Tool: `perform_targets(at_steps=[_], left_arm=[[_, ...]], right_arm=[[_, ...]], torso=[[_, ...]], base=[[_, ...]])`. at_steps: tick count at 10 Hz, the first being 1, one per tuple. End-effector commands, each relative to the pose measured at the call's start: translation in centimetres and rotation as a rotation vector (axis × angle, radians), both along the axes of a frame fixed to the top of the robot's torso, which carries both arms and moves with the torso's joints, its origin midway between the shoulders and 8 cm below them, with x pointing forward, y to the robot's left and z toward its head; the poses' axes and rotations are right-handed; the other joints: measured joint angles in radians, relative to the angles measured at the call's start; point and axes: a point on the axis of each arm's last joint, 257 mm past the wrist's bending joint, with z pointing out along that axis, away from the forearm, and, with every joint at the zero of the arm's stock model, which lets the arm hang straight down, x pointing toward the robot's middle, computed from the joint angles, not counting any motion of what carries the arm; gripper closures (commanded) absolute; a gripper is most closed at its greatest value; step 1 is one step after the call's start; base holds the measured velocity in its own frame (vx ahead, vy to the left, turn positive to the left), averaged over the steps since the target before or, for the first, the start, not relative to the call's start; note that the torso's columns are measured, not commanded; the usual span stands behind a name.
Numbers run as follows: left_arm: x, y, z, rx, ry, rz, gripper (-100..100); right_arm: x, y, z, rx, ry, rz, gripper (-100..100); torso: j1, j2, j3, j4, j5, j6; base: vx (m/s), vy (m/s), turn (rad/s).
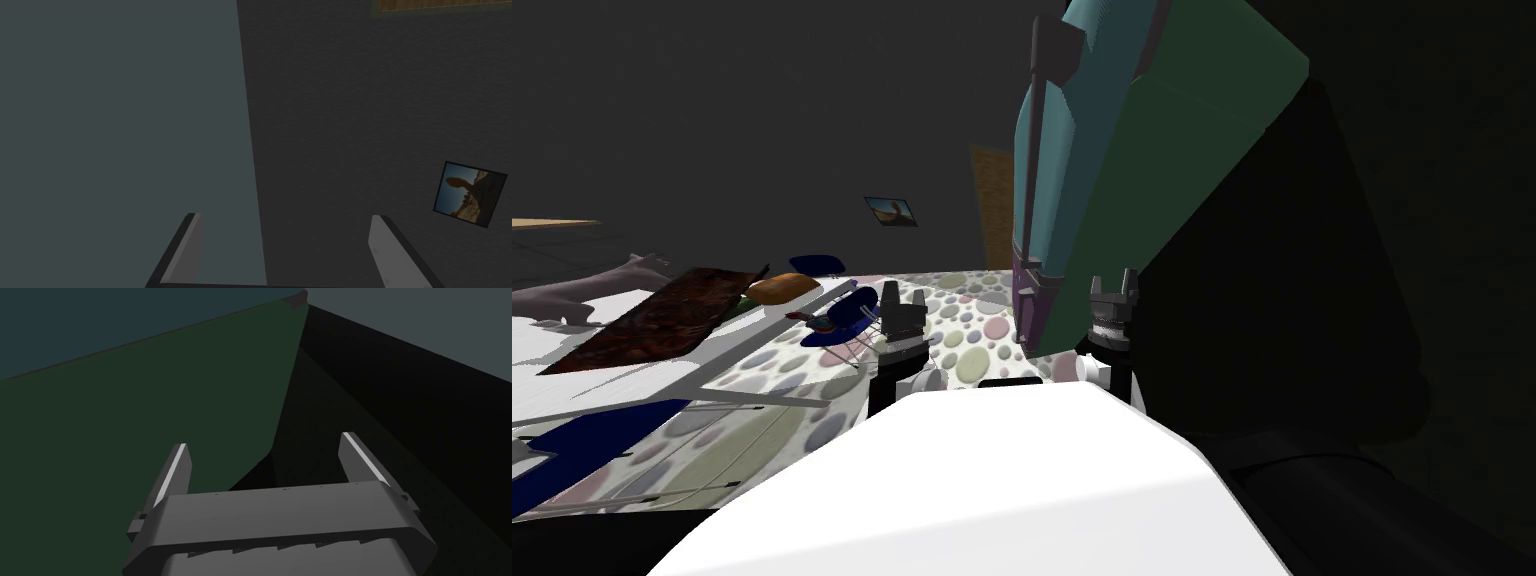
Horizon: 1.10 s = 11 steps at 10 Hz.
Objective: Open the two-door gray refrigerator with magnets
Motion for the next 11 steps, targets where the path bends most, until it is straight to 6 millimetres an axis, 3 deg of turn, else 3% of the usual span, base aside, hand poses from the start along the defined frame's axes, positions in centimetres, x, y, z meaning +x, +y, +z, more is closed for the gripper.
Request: perform_targets(at_steps=[1, 9, 10, 11], left_arm=[[0.00, 0.00, 0.00, 0.000, 0.000, 0.000, 0], [-0.01, 0.00, 0.02, 0.000, 0.000, 0.000, 0], [-0.01, 0.00, 0.02, 0.000, 0.000, 0.000, 0], [0.00, 0.00, 0.00, 0.000, 0.000, 0.000, 0]], right_arm=[[0.00, 0.00, 0.00, 0.000, 0.000, 0.000, 0], [-0.01, 0.00, 0.02, 0.000, 0.000, 0.000, 0], [-0.01, 0.09, -0.18, -0.049, 0.016, -0.001, -100], [-0.05, -0.01, -0.37, -0.086, 0.030, -0.008, -100]], torso=[[0.000, 0.040, -0.082, 0.041, 0.000, 0.000], [0.000, 0.618, -1.234, 0.617, 0.000, 0.000], [0.000, 0.691, -1.382, 0.691, 0.000, 0.000], [0.000, 0.725, -1.451, 0.724, 0.000, 0.000]], base=[[0.000, 0.000, 0.000], [0.000, 0.000, 0.000], [0.009, 0.006, 0.103], [0.007, 0.008, 0.134]])
